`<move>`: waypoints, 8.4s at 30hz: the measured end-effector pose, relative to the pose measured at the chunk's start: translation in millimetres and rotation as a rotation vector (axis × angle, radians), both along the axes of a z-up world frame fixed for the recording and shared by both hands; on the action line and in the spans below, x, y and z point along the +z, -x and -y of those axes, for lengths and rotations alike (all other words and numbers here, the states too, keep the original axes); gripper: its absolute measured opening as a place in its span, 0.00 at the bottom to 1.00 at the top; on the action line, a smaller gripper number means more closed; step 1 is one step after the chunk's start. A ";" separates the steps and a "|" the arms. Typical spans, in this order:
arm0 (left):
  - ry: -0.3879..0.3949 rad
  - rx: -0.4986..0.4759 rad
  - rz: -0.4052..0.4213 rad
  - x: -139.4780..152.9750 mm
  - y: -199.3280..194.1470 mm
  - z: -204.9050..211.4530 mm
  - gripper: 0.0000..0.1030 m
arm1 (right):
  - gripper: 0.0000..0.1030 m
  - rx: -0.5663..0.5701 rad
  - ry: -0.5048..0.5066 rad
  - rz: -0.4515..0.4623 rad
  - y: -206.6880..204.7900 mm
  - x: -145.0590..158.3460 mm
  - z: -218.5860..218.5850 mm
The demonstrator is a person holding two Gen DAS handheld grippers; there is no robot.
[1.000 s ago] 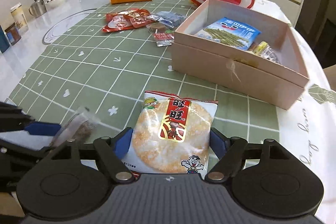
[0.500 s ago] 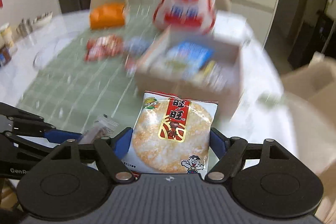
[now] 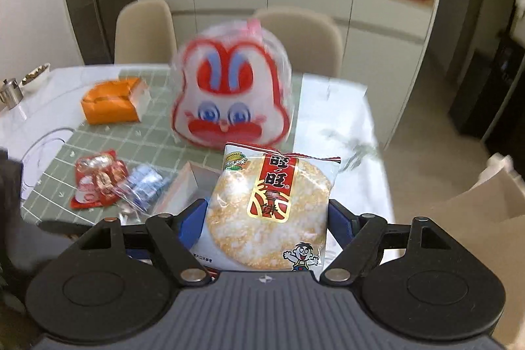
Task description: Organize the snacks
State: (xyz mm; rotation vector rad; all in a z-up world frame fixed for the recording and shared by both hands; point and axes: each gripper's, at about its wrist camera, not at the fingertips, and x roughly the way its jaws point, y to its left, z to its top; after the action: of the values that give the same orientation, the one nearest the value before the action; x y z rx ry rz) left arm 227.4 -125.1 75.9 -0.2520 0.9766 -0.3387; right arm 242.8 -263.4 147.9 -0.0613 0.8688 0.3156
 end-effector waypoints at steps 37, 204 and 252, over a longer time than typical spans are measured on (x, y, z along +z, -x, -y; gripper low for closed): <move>0.033 0.210 -0.062 -30.9 26.4 -213.5 0.39 | 0.77 0.056 0.054 -0.265 -134.9 -103.3 -251.9; -0.512 -0.850 0.178 -22.9 143.9 -109.3 0.61 | 1.00 -0.754 0.057 0.126 277.4 -160.8 -127.6; -0.281 -0.813 0.213 -12.2 200.2 -117.3 0.58 | 1.00 -0.722 0.056 0.124 276.7 -160.3 -124.9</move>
State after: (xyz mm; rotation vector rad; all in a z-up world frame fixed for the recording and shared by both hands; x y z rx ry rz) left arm 27.2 -7.9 63.8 0.4509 0.8669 -0.9381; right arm -33.8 -138.6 -12.3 0.1785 0.7235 -0.3845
